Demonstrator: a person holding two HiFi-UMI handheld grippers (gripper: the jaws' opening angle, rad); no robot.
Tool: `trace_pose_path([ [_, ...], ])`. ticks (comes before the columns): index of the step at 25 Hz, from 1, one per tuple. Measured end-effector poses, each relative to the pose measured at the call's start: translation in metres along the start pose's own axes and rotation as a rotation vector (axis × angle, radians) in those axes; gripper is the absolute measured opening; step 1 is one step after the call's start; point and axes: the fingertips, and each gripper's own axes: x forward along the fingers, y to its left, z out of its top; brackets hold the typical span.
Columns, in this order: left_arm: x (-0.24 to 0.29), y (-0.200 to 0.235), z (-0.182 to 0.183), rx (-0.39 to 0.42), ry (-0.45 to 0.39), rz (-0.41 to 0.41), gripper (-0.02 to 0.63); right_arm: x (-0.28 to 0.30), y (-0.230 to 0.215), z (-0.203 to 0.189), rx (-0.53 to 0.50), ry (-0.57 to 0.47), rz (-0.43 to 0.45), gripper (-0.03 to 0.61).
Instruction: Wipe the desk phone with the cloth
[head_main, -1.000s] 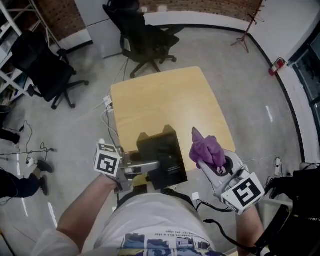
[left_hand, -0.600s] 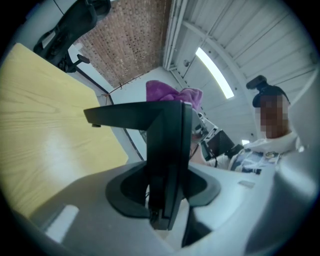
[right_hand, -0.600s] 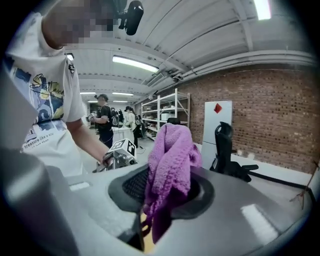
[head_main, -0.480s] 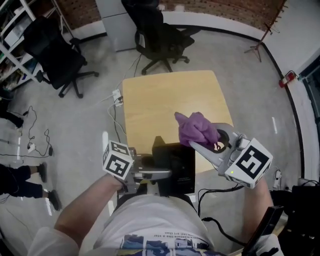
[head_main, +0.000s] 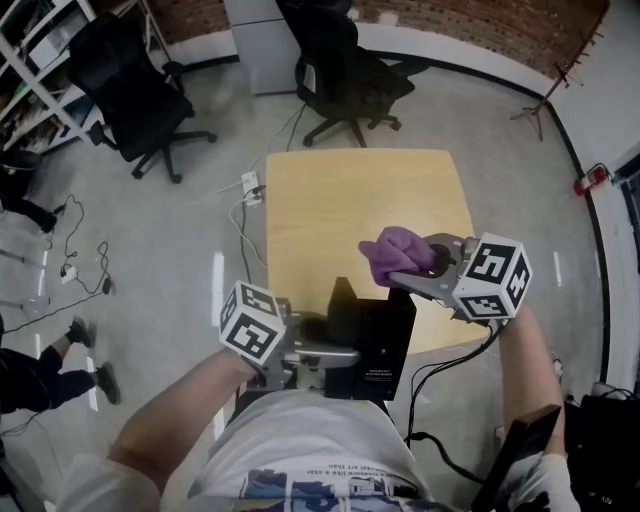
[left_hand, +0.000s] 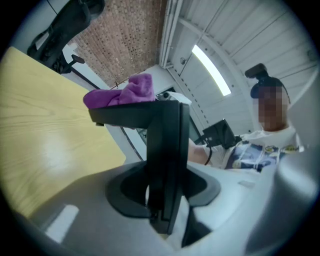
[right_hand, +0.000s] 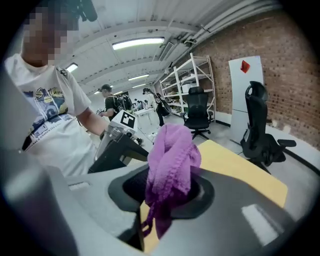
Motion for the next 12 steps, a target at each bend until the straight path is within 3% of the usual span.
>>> trace_pose_path([
  [5,0.002,0.002,0.002,-0.01,-0.003,-0.002,0.178,-0.003,-0.02,-0.009,0.051,-0.02,-0.03,0.104],
  [12,0.001,0.01,0.002,-0.028,-0.004,0.008,0.178,-0.033,0.012,0.053,-0.042,-0.179,0.037,0.104],
])
